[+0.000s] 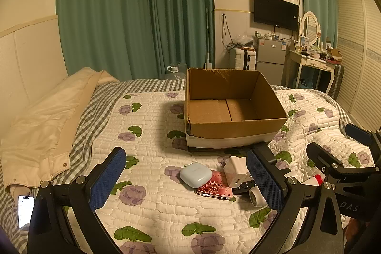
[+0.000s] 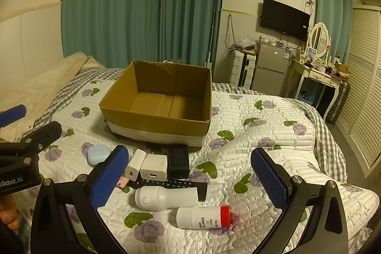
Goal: Organize rigid objects
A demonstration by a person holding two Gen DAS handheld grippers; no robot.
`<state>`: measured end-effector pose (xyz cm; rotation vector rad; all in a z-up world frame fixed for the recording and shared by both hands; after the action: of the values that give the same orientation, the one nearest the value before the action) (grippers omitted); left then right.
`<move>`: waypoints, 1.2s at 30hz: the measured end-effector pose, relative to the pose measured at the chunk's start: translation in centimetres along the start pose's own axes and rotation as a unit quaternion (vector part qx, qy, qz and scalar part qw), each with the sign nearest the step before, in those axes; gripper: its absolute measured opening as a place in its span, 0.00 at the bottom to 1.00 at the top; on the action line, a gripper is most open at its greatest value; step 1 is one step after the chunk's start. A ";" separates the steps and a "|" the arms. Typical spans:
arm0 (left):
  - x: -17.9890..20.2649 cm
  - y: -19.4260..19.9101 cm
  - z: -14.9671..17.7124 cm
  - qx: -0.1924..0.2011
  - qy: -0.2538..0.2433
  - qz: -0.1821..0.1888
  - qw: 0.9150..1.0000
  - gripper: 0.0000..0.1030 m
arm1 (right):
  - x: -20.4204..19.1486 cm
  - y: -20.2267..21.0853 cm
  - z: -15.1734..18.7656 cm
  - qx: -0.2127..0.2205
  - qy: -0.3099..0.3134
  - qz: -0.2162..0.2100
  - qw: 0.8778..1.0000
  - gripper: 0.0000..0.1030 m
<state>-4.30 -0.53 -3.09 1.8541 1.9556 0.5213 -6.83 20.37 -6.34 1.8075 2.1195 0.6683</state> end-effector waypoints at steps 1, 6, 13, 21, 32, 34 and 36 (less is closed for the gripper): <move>0.1 0.0 0.0 0.001 0.000 -0.001 1.000 1.00 | 0.0 0.0 0.0 0.000 0.000 0.000 1.000 1.00; 0.0 0.0 0.1 0.000 0.000 -0.001 1.000 1.00 | -0.1 0.0 0.1 -0.001 0.000 -0.001 1.000 1.00; 0.0 0.0 0.0 0.000 0.000 -0.002 1.000 1.00 | -0.4 -0.1 0.3 -0.002 0.001 -0.002 1.000 1.00; -0.1 -0.1 0.1 0.000 -0.001 -0.002 1.000 1.00 | -0.4 -0.2 0.3 -0.002 0.002 -0.003 1.000 1.00; -0.3 -0.1 0.2 -0.001 0.000 -0.004 1.000 1.00 | -0.4 -0.1 0.2 -0.002 0.002 -0.003 1.000 1.00; -0.3 -0.1 0.2 -0.001 0.000 -0.003 1.000 1.00 | -0.4 -0.1 0.2 -0.002 0.002 -0.003 1.000 1.00; -0.3 -0.1 0.2 0.000 0.000 -0.004 1.000 1.00 | -0.4 -0.1 0.2 -0.002 0.002 -0.003 1.000 1.00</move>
<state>-4.30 -0.87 -3.29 1.8465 1.9608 0.5184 -6.77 20.03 -6.59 1.7973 2.1242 0.6762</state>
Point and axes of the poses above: each gripper's, at about its wrist camera, not at the fingertips, and y roughly against the way its jaws point, x to its right, z to its underside, the point moved 5 cm from there along -y, roughly the way its jaws point, and after that the axes turned 1 degree about y, right-handed, at the moved point
